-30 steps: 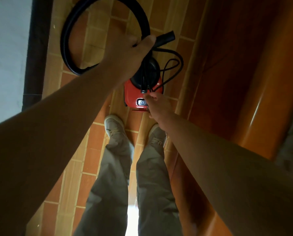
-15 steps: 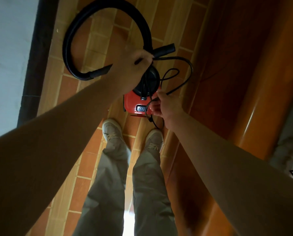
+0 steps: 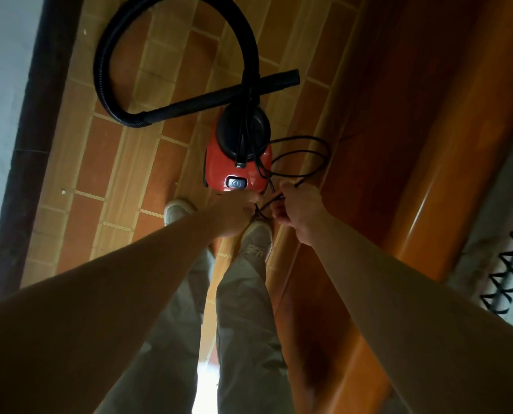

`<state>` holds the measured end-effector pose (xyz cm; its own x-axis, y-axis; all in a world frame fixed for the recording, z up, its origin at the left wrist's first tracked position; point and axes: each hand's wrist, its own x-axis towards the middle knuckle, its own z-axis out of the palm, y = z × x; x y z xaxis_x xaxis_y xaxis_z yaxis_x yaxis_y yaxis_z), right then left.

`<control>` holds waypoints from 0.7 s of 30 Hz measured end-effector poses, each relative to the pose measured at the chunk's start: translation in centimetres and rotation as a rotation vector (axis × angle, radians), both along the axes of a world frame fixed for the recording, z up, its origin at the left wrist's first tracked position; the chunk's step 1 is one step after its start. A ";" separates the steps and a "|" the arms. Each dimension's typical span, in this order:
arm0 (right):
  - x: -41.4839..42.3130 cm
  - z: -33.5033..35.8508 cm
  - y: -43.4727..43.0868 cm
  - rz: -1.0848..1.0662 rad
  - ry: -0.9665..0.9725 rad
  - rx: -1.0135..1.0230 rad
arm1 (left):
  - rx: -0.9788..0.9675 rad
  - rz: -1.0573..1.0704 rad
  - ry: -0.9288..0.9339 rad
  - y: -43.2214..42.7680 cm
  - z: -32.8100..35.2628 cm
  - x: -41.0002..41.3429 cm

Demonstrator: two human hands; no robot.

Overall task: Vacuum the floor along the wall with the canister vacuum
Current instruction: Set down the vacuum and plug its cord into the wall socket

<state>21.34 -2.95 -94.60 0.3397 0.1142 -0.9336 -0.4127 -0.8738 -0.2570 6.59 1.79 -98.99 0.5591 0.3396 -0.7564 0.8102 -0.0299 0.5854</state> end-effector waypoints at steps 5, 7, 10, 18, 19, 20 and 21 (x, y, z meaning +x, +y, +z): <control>0.6 -0.4 0.4 -0.071 -0.009 0.092 | -0.093 0.154 -0.126 -2.2 -1.5 0.5; 1.4 -0.2 0.4 -0.158 0.008 0.079 | -0.112 0.197 -0.076 -2.3 -1.9 -0.2; 2.4 0.5 0.3 -0.240 0.014 0.048 | -0.134 0.217 -0.034 -2.1 -1.0 -1.7; 3.0 5.8 2.9 0.111 0.048 -0.164 | 0.156 0.390 -0.262 2.7 8.1 -3.7; 2.9 7.3 3.6 0.257 -0.003 -0.150 | 0.219 0.337 -0.284 3.5 9.5 -3.9; 2.8 8.4 4.1 0.462 -0.089 -0.119 | 0.302 0.262 -0.287 4.1 11.0 -4.0; 2.8 9.5 4.6 0.728 -0.222 -0.076 | 0.397 0.179 -0.287 4.6 12.6 -4.0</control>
